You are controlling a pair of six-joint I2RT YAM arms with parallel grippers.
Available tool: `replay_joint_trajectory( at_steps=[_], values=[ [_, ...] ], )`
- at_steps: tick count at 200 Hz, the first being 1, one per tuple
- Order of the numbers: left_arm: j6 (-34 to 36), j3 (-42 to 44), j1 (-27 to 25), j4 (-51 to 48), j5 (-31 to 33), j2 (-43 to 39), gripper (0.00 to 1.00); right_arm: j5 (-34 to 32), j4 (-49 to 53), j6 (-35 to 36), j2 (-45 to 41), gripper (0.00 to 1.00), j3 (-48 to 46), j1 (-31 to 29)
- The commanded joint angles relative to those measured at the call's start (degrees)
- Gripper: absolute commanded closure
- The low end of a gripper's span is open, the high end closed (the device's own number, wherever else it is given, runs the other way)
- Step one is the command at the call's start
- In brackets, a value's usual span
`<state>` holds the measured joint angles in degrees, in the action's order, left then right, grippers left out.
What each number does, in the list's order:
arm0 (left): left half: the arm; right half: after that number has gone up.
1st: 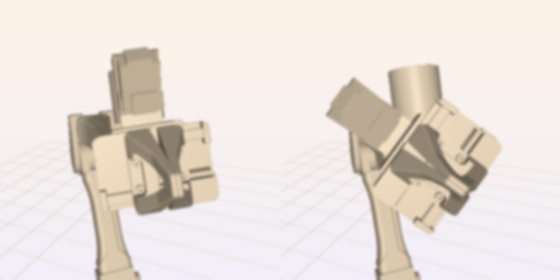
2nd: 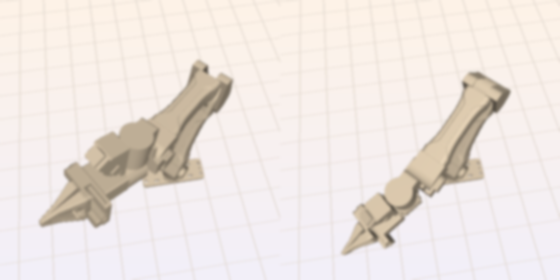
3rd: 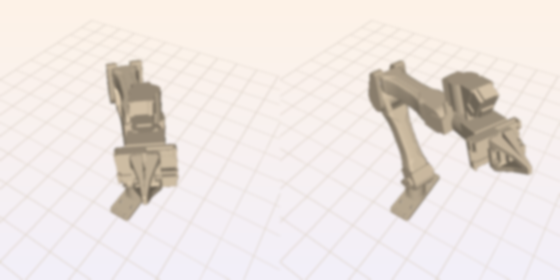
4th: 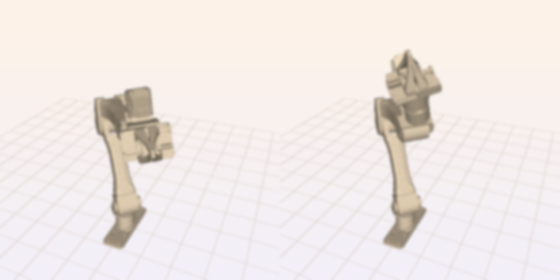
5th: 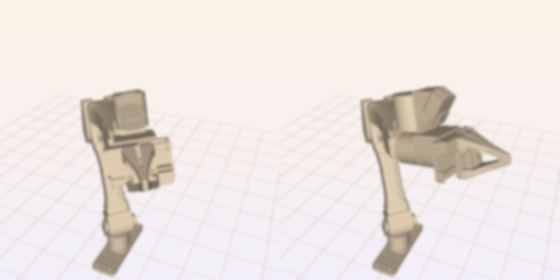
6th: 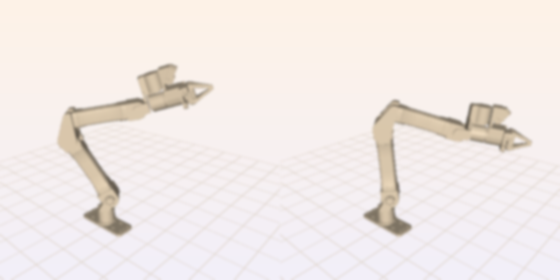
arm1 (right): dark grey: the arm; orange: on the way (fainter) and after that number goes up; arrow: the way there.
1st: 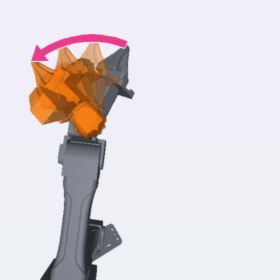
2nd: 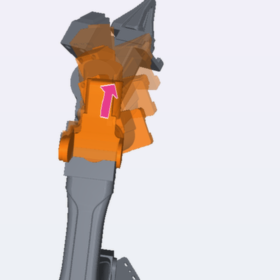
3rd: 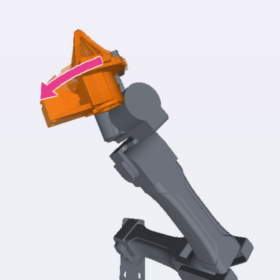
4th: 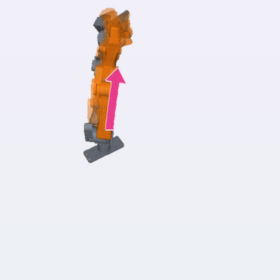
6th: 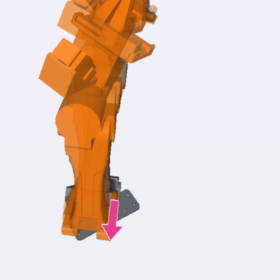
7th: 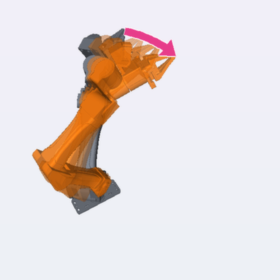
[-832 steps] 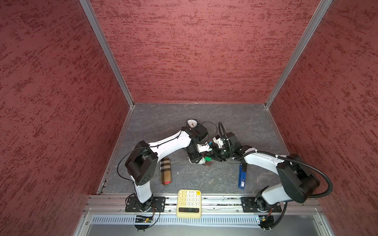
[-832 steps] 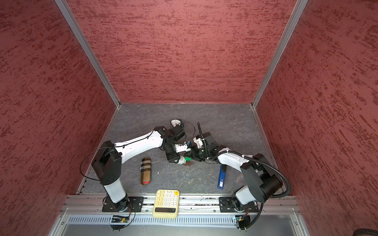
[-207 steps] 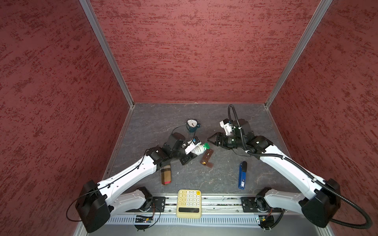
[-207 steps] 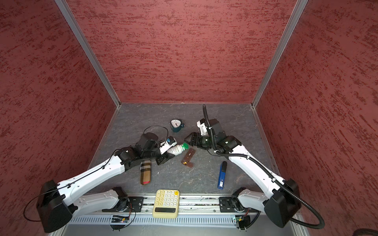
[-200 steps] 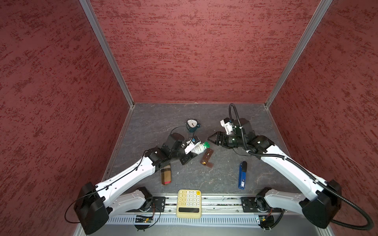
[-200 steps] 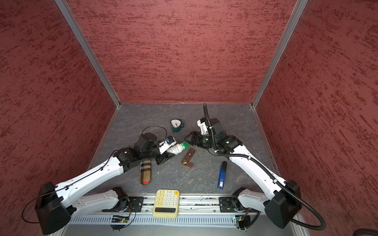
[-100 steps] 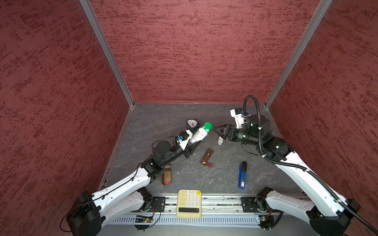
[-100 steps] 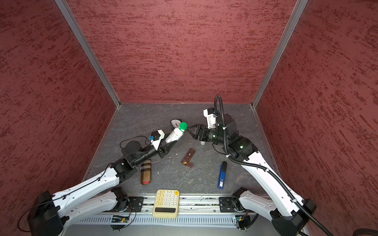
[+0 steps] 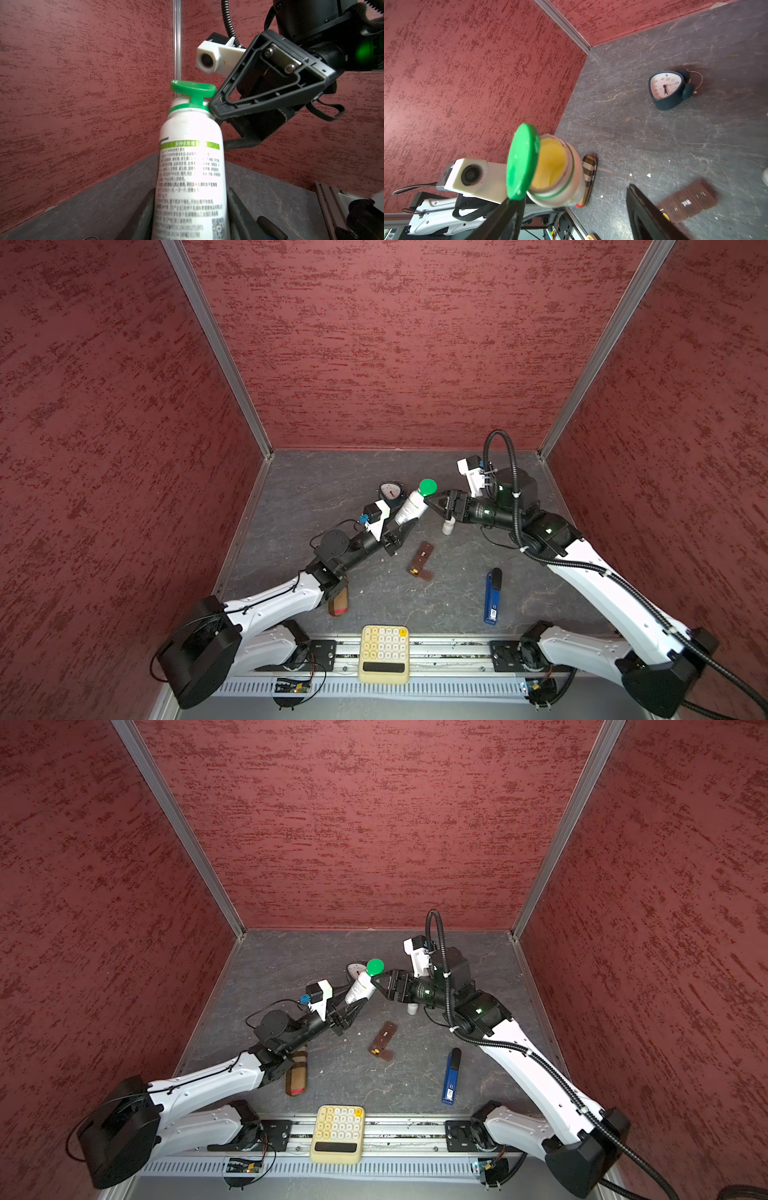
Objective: Sort the pills into containers
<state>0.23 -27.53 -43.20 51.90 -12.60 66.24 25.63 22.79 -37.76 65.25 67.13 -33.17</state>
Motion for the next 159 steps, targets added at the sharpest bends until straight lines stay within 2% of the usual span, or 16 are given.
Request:
replay_joint_trajectory(
  at_steps=[1, 57, 114, 124, 145, 159],
  values=[
    [-1.6, -1.3, -0.2, 4.6, -2.2, 0.9, 1.00, 2.6, -5.1, 1.4, 1.3, 0.23, 0.7, -0.3],
    [-2.5, -1.8, 0.1, 6.0, -3.0, 2.5, 1.00, 5.0, -7.4, 1.7, 5.2, 0.34, 1.4, -1.5],
    [-3.3, -1.8, 0.6, 5.1, -3.7, 2.3, 1.00, 4.8, -7.9, 1.9, 5.8, 0.61, 1.7, -2.1],
    [-3.1, -1.7, 0.7, 4.0, -3.3, 1.7, 0.85, 4.1, -7.6, 2.0, 5.7, 0.62, 1.8, -2.2],
    [-1.6, -1.3, 0.8, 0.3, -2.6, -0.5, 0.33, 2.0, -6.5, 2.4, 5.7, 0.63, 2.7, -2.4],
    [0.0, -1.2, 0.7, -5.2, -1.2, -3.6, 0.13, -0.4, -5.3, 2.7, 6.0, 0.65, 3.9, -2.5]
  ],
)
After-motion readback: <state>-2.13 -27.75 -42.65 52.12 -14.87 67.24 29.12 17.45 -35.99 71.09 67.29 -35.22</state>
